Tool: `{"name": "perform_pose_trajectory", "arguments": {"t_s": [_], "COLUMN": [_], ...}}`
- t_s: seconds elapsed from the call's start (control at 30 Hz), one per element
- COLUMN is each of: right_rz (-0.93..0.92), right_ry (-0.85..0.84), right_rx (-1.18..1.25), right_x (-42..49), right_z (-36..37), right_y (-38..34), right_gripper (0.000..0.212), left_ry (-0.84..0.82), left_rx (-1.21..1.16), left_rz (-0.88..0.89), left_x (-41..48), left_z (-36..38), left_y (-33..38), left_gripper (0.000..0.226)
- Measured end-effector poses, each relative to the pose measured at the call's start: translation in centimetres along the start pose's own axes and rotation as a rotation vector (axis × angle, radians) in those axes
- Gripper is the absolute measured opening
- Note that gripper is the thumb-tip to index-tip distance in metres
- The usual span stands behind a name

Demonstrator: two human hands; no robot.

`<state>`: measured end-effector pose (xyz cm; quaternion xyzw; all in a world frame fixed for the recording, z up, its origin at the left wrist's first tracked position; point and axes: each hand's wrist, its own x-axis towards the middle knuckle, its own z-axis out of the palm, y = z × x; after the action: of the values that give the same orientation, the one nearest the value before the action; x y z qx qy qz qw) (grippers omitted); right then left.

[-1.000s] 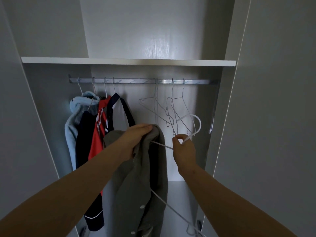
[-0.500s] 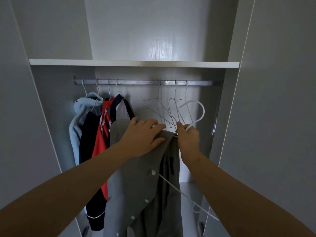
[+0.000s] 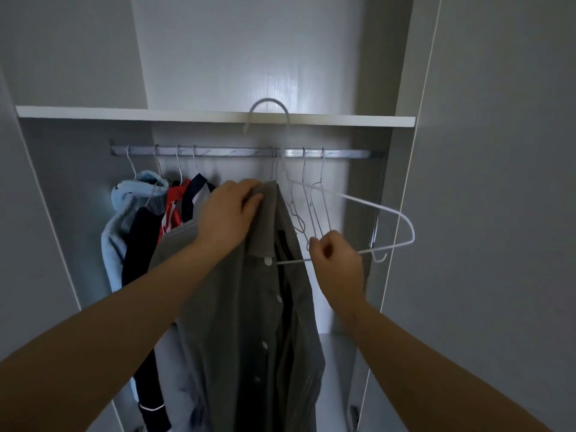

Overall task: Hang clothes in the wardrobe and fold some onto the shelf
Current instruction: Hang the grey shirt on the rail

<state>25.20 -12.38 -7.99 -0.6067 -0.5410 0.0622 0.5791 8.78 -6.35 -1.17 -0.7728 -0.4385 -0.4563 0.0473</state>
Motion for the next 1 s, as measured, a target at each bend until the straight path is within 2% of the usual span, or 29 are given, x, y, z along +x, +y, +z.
{"name": "perform_pose_trajectory", "arguments": {"t_s": [0.07,0.1,0.17,0.23,0.3,0.43,0.63,0.77,0.9,1.0], "right_rz": [0.057,0.088,0.18,0.25,0.23,0.218,0.239,0.209,0.126,0.073], "right_ry": [-0.145,-0.221,-0.411,-0.584,-0.677,-0.621,-0.749,-0.543,-0.386,-0.322], "right_rx": [-0.104,-0.202,-0.31,-0.215,-0.151,-0.118,-0.131,-0.115,-0.025,-0.061], "right_x": [0.0,0.0,-0.1,-0.2,-0.5,-0.8,-0.9,0.0,1.0,1.6], "right_z": [0.4,0.6,1.0,1.6,2.3,3.7,4.4,4.2,3.5,3.0], "right_y": [0.9,1.3,1.9,2.2,2.4,2.5,4.0,5.1,6.1,6.8], "right_gripper": [0.014,0.018,0.044,0.054,0.045,0.023,0.021,0.012,0.013,0.014], "left_ry": [0.038,0.048,0.068,0.088,0.11,0.117,0.193,0.243,0.229,0.186], "left_rx": [-0.031,-0.05,-0.093,-0.136,-0.147,-0.088,0.011,0.3,0.409,0.443], "left_rz": [-0.02,-0.028,-0.022,0.005,0.037,0.151,0.164,0.292,0.41,0.48], "left_x": [0.9,1.3,1.7,1.8,1.7,1.2,1.1,-0.3,-2.0,-2.6], "left_z": [-0.6,-0.9,-1.4,-2.0,-2.6,-3.6,-6.0,-7.3,-7.7,-7.8], "left_y": [-0.1,-0.2,-0.4,-0.8,-1.1,-1.5,-3.5,-5.2,-7.2,-8.5], "left_gripper": [0.031,0.031,0.028,0.026,0.026,0.023,0.026,0.037,0.052,0.059]}}
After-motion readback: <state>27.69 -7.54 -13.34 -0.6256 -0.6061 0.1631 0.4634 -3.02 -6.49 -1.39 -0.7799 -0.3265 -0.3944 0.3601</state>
